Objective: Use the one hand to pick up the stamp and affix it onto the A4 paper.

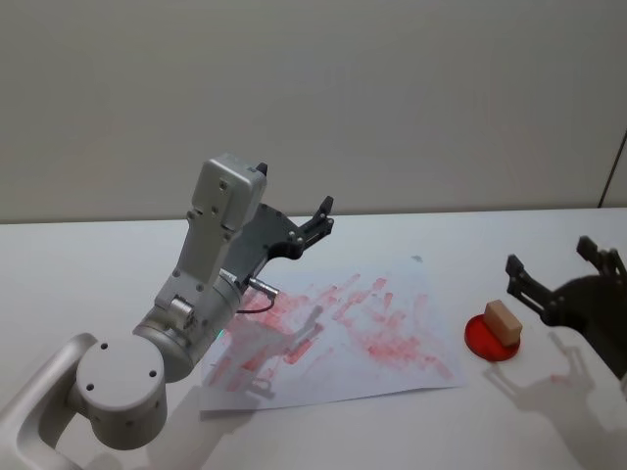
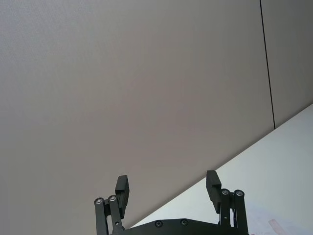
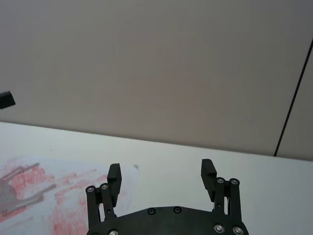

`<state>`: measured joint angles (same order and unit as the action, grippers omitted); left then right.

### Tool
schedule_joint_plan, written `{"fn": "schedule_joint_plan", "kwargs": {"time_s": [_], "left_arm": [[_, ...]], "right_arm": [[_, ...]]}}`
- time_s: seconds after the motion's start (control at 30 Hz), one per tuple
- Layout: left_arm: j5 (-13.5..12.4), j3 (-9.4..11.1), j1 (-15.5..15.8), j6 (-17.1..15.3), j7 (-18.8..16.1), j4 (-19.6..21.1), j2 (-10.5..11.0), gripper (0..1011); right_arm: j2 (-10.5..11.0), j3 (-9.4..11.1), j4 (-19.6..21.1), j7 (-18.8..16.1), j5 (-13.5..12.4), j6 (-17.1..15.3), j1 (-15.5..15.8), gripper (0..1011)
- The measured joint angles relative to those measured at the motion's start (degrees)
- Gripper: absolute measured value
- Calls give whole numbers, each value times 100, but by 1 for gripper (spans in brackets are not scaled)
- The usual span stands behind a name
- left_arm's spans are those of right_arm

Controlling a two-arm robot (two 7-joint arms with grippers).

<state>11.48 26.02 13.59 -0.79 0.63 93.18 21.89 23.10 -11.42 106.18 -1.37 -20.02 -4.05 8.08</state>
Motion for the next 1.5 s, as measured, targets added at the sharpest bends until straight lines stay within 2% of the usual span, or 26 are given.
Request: {"fn": "schedule_joint_plan", "kwargs": {"time_s": [0.13, 0.33, 0.6, 0.97, 1.5], "left_arm": [[0, 0, 0, 0, 0, 0, 0, 1001], [0, 0, 0, 0, 0, 0, 0, 1001], [0, 0, 0, 0, 0, 0, 0, 1001], [0, 0, 0, 0, 0, 0, 0, 1001], [0, 0, 0, 0, 0, 0, 0, 1001]], "right_arm": [[47, 18, 93, 125, -25, -123, 135, 1001], [109, 37, 212, 348, -32, -481, 333, 1001], [84, 24, 148, 367, 77, -936, 299, 1001], [-122, -73, -346, 4, 386, -1507, -139, 1001], [-466, -217, -1151, -482, 823, -1810, -823, 1001]]}}
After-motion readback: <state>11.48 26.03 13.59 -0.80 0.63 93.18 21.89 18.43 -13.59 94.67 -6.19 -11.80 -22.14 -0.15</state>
